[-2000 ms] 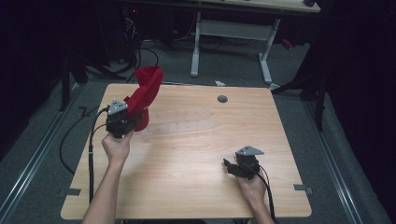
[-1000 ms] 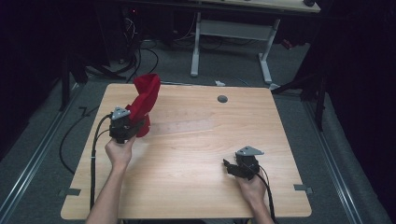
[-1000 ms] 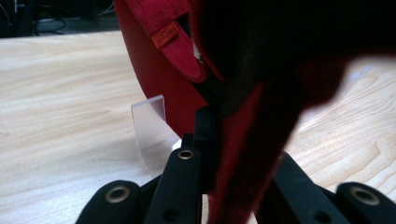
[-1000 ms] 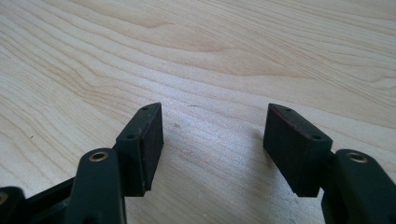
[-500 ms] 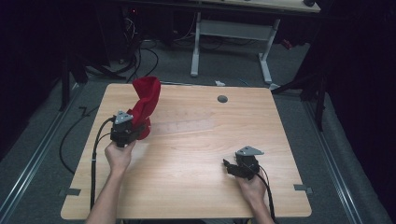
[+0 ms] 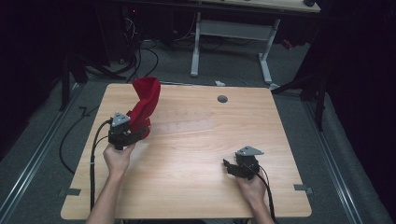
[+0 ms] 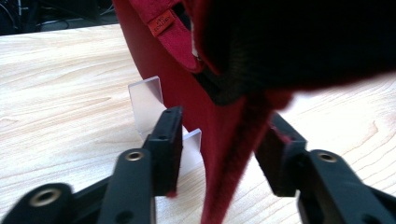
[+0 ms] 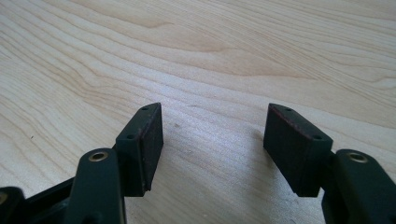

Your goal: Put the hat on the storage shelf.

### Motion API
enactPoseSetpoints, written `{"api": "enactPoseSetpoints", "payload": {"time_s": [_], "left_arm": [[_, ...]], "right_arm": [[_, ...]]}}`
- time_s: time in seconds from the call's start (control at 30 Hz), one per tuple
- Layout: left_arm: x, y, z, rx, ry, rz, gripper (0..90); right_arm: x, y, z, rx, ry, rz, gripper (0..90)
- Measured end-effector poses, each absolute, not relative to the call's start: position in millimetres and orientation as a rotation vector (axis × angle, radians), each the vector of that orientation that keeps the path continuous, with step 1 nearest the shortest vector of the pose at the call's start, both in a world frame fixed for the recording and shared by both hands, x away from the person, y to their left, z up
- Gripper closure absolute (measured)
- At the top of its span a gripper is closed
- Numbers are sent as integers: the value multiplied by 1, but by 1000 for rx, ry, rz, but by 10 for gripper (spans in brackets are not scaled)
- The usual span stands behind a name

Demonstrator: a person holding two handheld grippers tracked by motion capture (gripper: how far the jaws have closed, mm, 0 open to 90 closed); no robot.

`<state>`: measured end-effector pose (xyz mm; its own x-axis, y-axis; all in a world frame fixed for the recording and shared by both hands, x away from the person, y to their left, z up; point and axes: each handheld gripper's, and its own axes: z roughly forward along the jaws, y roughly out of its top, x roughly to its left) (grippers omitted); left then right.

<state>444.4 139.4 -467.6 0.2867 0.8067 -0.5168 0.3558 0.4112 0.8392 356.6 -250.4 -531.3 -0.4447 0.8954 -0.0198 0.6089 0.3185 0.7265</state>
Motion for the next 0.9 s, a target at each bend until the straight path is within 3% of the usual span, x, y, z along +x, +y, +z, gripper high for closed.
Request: {"api": "enactPoseSetpoints", "payload": {"time_s": [0.2, 0.9], "left_arm": [[439, 141, -465, 1180, 1305, 428, 469], [425, 151, -459, 1182, 1318, 443, 427]], "right_arm": [[357, -250, -531, 1332, 2169, 919, 379], [357, -250, -531, 1331, 2171, 918, 378]]}}
